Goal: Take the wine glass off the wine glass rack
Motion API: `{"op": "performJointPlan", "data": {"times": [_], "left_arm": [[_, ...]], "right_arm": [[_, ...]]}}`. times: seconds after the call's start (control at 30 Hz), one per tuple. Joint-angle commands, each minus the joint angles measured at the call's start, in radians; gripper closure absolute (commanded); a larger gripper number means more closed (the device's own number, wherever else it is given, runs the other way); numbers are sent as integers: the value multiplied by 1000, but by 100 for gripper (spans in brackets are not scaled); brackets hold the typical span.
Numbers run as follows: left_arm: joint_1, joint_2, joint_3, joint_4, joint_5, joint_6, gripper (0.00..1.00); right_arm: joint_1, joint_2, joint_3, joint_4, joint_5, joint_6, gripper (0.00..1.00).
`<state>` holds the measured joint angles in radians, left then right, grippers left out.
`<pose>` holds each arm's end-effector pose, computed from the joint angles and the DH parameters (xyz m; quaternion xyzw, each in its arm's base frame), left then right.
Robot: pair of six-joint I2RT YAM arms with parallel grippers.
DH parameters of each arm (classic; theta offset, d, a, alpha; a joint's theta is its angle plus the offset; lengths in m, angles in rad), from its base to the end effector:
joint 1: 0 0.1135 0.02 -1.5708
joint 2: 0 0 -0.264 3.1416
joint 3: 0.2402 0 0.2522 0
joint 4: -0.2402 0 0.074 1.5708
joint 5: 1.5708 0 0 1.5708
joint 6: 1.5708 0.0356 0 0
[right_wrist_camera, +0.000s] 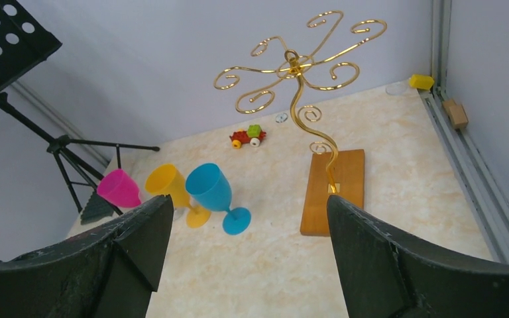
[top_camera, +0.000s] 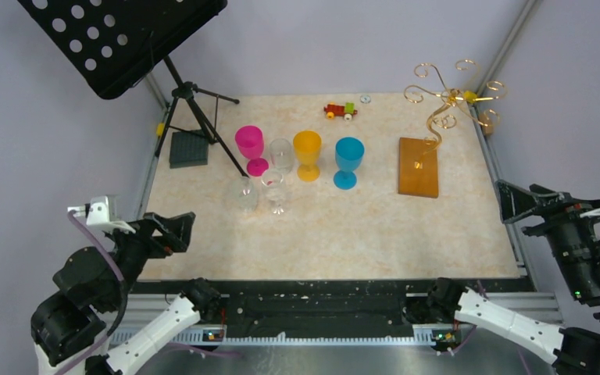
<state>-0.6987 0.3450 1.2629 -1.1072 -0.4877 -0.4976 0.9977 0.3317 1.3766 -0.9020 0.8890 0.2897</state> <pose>-0.0074 0.0280 0.4140 -0.0780 0.7596 -0.1944 0.6157 -0.0110 -0.0680 0.4552 0.0999 0.6672 0.1843 0.7148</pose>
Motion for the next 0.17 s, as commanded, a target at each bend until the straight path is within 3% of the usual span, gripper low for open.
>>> {"op": "performJointPlan", "data": {"times": [0.0, 0.13], "left_arm": [[-2, -26, 17, 33, -3, 30, 1], [-1, -32, 14, 22, -31, 30, 1]], "right_arm": [[7, -32, -55, 28, 25, -7, 13], [8, -45, -83, 16, 27, 23, 13]]}}
